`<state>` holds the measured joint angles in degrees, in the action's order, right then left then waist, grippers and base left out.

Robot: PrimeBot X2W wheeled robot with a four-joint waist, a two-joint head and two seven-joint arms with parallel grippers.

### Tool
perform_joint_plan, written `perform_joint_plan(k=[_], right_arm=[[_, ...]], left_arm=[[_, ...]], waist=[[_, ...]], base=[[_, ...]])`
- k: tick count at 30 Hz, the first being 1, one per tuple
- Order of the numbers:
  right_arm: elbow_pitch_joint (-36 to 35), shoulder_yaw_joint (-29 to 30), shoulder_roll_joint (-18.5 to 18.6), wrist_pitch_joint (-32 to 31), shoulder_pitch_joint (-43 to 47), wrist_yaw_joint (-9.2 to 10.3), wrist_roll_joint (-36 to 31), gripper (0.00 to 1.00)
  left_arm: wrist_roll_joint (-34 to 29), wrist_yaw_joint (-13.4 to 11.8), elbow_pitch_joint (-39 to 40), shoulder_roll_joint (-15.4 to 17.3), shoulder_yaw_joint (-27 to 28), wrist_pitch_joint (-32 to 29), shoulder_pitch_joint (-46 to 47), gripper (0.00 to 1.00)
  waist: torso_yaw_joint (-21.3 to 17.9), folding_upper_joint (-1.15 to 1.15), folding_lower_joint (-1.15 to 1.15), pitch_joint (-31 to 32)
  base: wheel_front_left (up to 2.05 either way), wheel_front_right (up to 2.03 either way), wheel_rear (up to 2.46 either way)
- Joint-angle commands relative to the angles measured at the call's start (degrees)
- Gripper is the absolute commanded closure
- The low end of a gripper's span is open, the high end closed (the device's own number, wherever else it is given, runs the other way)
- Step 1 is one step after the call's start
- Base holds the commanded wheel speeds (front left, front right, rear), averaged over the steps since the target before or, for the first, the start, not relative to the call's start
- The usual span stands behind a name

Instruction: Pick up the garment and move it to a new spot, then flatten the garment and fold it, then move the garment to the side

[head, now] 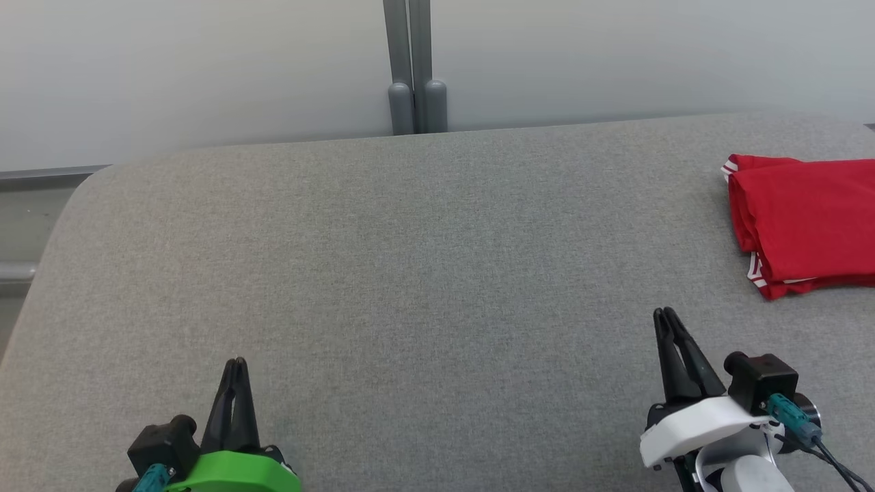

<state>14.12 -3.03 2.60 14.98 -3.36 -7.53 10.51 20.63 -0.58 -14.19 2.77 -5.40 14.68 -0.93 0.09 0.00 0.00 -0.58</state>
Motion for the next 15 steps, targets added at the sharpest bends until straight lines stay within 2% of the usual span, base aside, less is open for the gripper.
perform_joint_plan(k=[1, 15], right_arm=[[-0.4, 0.1, 0.0, -0.3, -0.2, 0.0, 1.7, 1.0], [-0.4, 1.5, 0.4, -4.0, -0.8, 0.01, 16.9, 1.0]], left_arm=[[1.5, 0.2, 0.2, 0.0, 0.3, -0.5, 0.3, 1.0], [14.5, 1.6, 0.3, 0.1, 2.5, -4.3, 1.7, 1.0]], waist=[[0.0, 0.0, 0.0, 0.0], [0.0, 0.0, 0.0, 0.1]], base=[[0.0, 0.0, 0.0], [0.0, 0.0, 0.0]])
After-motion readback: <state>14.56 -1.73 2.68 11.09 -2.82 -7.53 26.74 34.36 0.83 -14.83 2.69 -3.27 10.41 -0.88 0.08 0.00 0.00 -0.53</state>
